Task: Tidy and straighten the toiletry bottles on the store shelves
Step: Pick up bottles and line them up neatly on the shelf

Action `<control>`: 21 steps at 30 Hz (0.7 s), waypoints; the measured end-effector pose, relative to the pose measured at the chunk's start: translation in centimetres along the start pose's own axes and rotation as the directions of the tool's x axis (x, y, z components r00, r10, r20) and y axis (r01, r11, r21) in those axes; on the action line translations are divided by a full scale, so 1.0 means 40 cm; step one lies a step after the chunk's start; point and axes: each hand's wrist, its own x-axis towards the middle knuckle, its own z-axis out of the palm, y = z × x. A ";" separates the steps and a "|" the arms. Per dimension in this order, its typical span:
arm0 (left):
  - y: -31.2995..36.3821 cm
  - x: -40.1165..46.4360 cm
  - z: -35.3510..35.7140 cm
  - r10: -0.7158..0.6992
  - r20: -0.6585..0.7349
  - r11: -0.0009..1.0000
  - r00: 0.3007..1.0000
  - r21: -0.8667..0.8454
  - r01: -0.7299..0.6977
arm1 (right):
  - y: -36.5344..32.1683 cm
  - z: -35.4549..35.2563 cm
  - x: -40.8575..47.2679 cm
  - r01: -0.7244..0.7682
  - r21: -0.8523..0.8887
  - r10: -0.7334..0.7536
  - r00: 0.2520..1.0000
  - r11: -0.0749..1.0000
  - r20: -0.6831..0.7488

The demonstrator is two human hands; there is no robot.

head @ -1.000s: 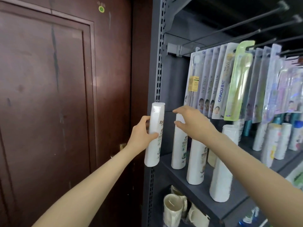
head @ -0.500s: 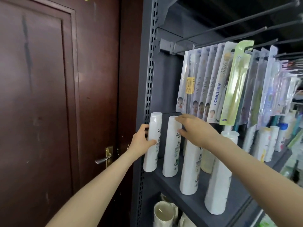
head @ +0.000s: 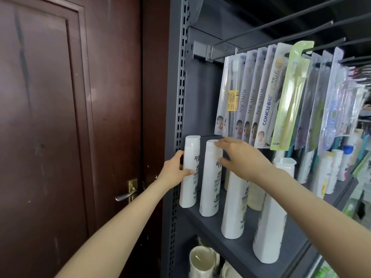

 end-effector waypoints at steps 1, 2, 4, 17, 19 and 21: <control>-0.002 0.001 0.003 -0.007 0.000 1.000 1.000 -0.019 0.007 | 0.001 -0.001 0.000 0.001 0.000 -0.001 1.000 1.000 0.002; -0.004 0.002 0.009 -0.014 -0.001 0.999 1.000 -0.043 0.014 | 0.001 0.000 0.001 0.001 0.000 -0.001 1.000 1.000 0.007; -0.005 0.008 0.021 -0.017 -0.001 0.997 1.000 -0.073 0.017 | 0.001 0.001 0.001 0.000 -0.001 0.000 1.000 1.000 0.008; 0.047 0.031 -0.002 0.139 -0.046 0.990 0.989 0.034 -0.137 | -0.001 -0.004 0.001 -0.006 -0.002 0.006 1.000 1.000 0.022; 0.048 0.035 -0.005 0.140 -0.043 0.990 0.989 0.013 -0.140 | -0.001 -0.007 0.000 -0.005 -0.001 0.005 1.000 1.000 0.025; 0.044 0.039 -0.008 0.134 -0.046 0.991 0.990 0.006 -0.134 | -0.003 -0.009 -0.001 -0.007 0.000 0.007 1.000 1.000 0.029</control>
